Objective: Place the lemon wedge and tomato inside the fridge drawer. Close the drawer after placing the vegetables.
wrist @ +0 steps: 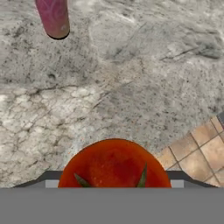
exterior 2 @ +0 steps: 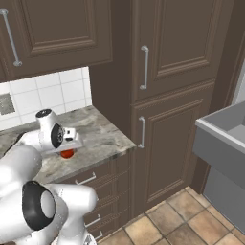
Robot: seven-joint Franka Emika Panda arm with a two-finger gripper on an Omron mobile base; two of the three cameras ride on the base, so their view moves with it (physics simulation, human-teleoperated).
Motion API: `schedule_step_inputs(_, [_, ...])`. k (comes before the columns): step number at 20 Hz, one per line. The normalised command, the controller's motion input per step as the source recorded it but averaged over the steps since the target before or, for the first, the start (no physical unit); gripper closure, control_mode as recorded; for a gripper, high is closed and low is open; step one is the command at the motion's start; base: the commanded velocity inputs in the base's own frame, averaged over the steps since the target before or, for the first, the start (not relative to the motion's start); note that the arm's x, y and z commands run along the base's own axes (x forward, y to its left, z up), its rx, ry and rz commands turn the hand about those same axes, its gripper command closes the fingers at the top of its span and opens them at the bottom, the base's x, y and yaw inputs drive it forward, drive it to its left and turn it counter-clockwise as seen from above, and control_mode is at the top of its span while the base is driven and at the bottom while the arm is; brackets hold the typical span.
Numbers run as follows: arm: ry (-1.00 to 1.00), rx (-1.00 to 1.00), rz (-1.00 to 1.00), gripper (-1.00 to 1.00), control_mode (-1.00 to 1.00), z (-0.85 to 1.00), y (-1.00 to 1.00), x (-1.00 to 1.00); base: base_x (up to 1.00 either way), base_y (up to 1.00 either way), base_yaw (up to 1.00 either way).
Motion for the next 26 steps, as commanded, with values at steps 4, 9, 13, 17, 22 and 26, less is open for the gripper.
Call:
schedule_step_inputs(4, [-0.14, -0.02, -0.10, 1.00, -1.00, 1.00, -0.37, -0.79, 0.00, 0.00, 0.00])
schedule_step_inputs(9, [-0.09, 0.00, -0.11, 1.00, -1.00, 0.91, -0.50, -0.78, 0.00, 0.00, 0.00])
schedule_step_inputs(13, [-0.05, 0.00, -0.12, 1.00, -1.00, 0.49, -0.66, -0.79, 0.00, 0.00, 0.00])
schedule_step_inputs(17, [-0.02, 0.00, -0.09, 1.00, -1.00, 0.20, -0.82, -0.56, 0.00, 0.00, 0.00])
schedule_step_inputs(22, [-0.01, 0.00, 0.00, 1.00, -1.00, 0.00, -0.27, 0.00, 0.00, 0.00, 0.00])
schedule_step_inputs(26, [0.00, 0.00, -0.01, 1.00, -1.00, -0.05, 0.00, 0.00, 0.00, 0.00, 0.00])
